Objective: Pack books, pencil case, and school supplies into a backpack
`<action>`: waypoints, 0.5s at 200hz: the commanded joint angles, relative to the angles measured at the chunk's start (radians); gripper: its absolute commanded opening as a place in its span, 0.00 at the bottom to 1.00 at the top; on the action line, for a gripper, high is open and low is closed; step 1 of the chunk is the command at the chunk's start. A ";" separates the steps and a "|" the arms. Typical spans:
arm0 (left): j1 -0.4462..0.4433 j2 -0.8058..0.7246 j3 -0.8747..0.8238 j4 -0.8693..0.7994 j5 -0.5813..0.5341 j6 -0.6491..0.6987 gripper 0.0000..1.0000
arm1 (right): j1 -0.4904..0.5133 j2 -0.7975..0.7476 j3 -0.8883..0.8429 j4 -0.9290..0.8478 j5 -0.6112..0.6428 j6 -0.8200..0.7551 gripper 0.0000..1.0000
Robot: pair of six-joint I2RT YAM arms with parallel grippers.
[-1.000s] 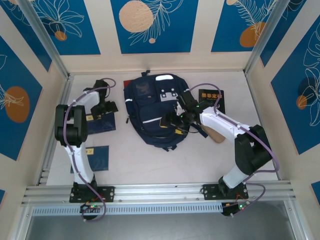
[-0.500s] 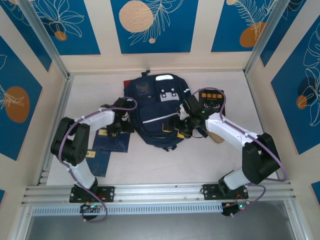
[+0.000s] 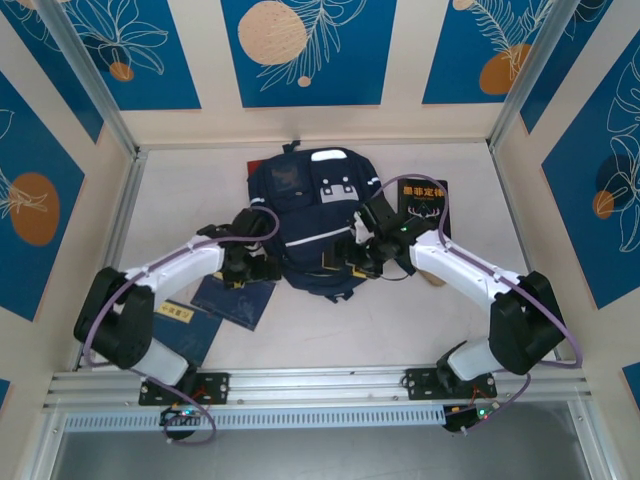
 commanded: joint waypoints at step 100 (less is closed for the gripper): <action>0.339 -0.207 -0.280 0.102 0.111 -0.096 0.50 | 0.236 0.493 0.561 -0.136 0.105 -0.402 0.61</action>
